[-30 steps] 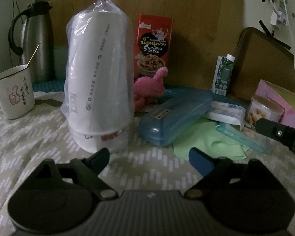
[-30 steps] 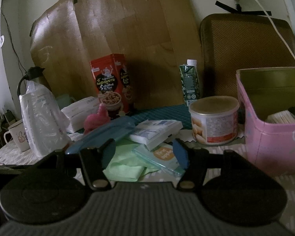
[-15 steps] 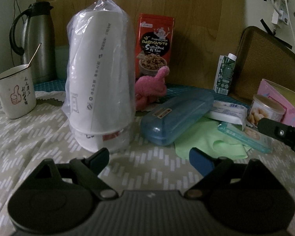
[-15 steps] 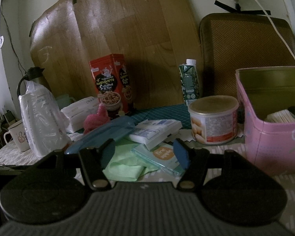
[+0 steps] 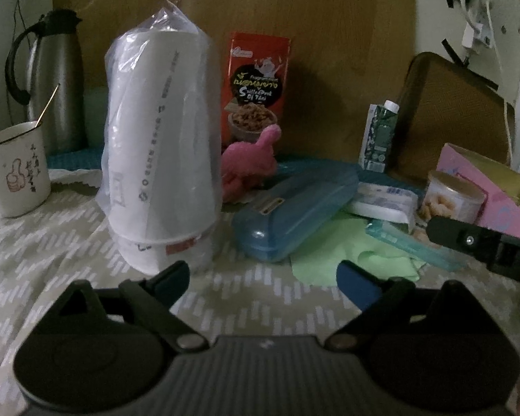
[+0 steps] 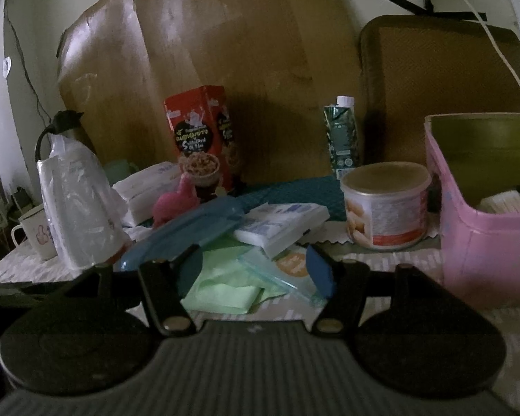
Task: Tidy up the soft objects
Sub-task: 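Grasp the pink plush toy with the right gripper, then lower the pink plush toy into the pink tin and open the right gripper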
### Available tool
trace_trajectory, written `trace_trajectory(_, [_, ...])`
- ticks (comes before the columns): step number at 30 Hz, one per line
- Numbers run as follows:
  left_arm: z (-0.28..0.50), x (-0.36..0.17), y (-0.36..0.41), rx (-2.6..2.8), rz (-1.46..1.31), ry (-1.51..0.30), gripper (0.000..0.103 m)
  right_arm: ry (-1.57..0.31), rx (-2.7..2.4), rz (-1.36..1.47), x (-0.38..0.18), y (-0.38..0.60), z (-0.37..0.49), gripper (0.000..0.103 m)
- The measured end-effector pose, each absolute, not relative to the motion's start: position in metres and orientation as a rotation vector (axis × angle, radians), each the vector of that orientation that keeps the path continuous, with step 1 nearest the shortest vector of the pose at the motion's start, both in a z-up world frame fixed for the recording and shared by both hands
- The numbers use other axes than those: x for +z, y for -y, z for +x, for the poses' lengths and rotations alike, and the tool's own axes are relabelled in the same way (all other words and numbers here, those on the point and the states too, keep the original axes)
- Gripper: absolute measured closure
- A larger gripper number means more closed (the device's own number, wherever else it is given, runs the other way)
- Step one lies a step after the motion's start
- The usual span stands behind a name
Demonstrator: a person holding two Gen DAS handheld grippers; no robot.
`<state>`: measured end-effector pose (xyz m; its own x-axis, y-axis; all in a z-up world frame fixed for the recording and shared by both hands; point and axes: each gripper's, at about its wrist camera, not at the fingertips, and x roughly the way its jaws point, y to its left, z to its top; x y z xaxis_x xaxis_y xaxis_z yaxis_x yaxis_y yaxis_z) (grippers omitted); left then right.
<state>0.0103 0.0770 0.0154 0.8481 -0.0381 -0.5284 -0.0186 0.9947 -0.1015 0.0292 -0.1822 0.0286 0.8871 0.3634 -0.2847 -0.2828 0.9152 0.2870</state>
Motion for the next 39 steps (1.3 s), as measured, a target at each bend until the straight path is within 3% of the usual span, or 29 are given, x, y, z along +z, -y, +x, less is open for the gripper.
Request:
trace_trajectory(11, [0.0,0.02,-0.082,-0.013,-0.137,-0.494,0.007,-0.32,0.339,0.235,0.032,0.182,0.03,0.035])
trace_trajectory(15, [-0.001,0.022,-0.086,0.008,-0.157,-0.481,0.007,-0.291,0.408,0.229,0.066,0.174,0.056,0.035])
trace_trajectory(19, [0.001,0.021,-0.086,0.01,-0.163,-0.49,0.007,-0.368,0.518,0.137,0.102,0.135,0.111,0.033])
trace_trajectory(28, [-0.001,0.021,-0.083,0.016,-0.149,-0.474,0.007,-0.667,0.53,0.183,0.093,0.061,0.221,0.034])
trace_trajectory(31, [-0.002,0.021,-0.083,0.017,-0.153,-0.472,0.007,-0.751,0.563,0.227,0.082,0.051,0.235,0.061])
trace_trajectory(32, [-0.001,0.021,-0.083,0.016,-0.153,-0.472,0.007,-0.747,0.558,0.248,0.084,0.053,0.234,0.075])
trace_trajectory(33, [-0.001,0.021,-0.083,0.017,-0.153,-0.471,0.007,-0.739,0.559,0.248,0.088,0.054,0.23,0.079])
trace_trajectory(34, [-0.001,0.021,-0.083,0.017,-0.152,-0.469,0.007,-0.729,0.566,0.256,0.092,0.057,0.225,0.095])
trace_trajectory(39, [-0.003,0.022,-0.084,0.019,-0.152,-0.46,0.007,-0.571,0.584,0.293,0.129,0.091,0.18,0.095])
